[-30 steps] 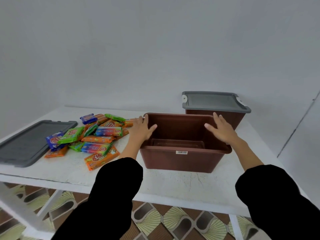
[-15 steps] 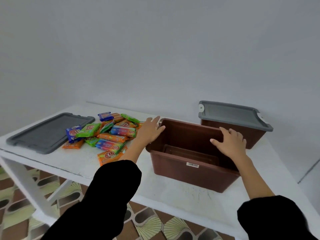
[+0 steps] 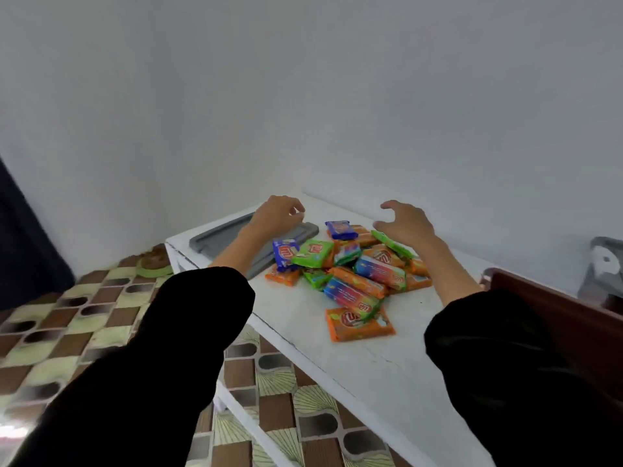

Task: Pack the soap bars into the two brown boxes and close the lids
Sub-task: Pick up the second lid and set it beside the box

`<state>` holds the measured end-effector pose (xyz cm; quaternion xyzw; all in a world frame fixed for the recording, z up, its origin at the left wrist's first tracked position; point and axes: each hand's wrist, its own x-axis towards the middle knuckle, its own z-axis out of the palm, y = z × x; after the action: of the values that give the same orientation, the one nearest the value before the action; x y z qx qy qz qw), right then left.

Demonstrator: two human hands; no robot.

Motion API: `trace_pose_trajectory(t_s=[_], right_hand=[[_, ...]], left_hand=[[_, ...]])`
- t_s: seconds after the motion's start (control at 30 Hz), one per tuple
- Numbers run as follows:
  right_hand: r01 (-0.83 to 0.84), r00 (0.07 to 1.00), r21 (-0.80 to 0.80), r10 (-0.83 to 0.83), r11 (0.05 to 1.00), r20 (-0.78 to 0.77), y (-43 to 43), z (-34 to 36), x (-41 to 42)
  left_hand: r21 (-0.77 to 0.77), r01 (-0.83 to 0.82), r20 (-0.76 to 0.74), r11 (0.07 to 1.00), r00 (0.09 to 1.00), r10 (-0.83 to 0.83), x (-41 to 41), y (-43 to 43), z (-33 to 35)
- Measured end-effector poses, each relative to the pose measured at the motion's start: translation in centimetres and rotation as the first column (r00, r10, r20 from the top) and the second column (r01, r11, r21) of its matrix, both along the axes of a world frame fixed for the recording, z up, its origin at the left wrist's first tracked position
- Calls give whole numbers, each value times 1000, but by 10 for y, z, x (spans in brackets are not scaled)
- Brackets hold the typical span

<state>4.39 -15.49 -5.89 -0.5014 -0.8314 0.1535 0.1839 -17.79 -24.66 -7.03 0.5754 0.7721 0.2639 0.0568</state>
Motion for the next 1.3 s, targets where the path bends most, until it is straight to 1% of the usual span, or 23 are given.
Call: trace_pose_trajectory(t_s=[0.17,0.3,0.37,0.43,0.5,0.53,0.6,0.67,0.73,0.8,0.87,0.97,1.07,1.17,1.23,1.3], right_hand=[[-143,989,-116,147,983,33,32,-30,-118],[-204,968,-208,229,957,104,53,-64,-189],[-168,961,-272,219,948,171,64,-84,-214],[-83,946,-325,177,942,270,73,-106,-229],[-7,921,-343,140,939,364,78,-121,-238],[12,915,-345,129,939,383,80,-125,-241],[33,922,-369,113,929,369,83,-128,-248],[39,950,-416,95,908,297,88,-127,-256],[59,985,-473,26,879,171,91,-123,-262],[49,998,-496,-30,867,46,91,-117,-266],[27,993,-496,-79,868,-86,93,-112,-269],[30,941,-460,-180,888,-287,88,-96,-267],[42,879,-341,-197,939,-434,86,-72,-258],[71,823,-153,-144,986,-549,92,-49,-242],[104,787,0,-82,995,-611,96,-33,-224],[148,770,139,-26,979,-638,103,-13,-200]], left_hand=[[-86,-74,-43,994,997,71,-115,13,-14],[-162,-123,-13,979,992,122,-188,36,-45],[-226,-135,4,965,990,140,-209,49,-65],[-289,-140,10,947,989,149,-222,64,-86],[-341,-150,13,928,986,164,-232,78,-106],[-361,-158,22,919,984,178,-237,85,-116],[-414,-187,7,891,978,209,-242,95,-131],[-421,-223,-29,879,972,233,-239,101,-135],[-382,-248,-14,890,965,263,-233,105,-127],[-330,-284,-13,900,955,296,-230,108,-119],[-259,-321,-53,911,946,319,-224,109,-105],[-102,-336,-128,936,938,323,-214,113,-74],[91,-323,-150,942,931,334,-202,119,-40],[271,-249,-160,930,941,298,-184,124,-14],[365,-198,-152,909,951,269,-167,127,-2],[451,-164,-122,877,962,243,-145,134,8]])
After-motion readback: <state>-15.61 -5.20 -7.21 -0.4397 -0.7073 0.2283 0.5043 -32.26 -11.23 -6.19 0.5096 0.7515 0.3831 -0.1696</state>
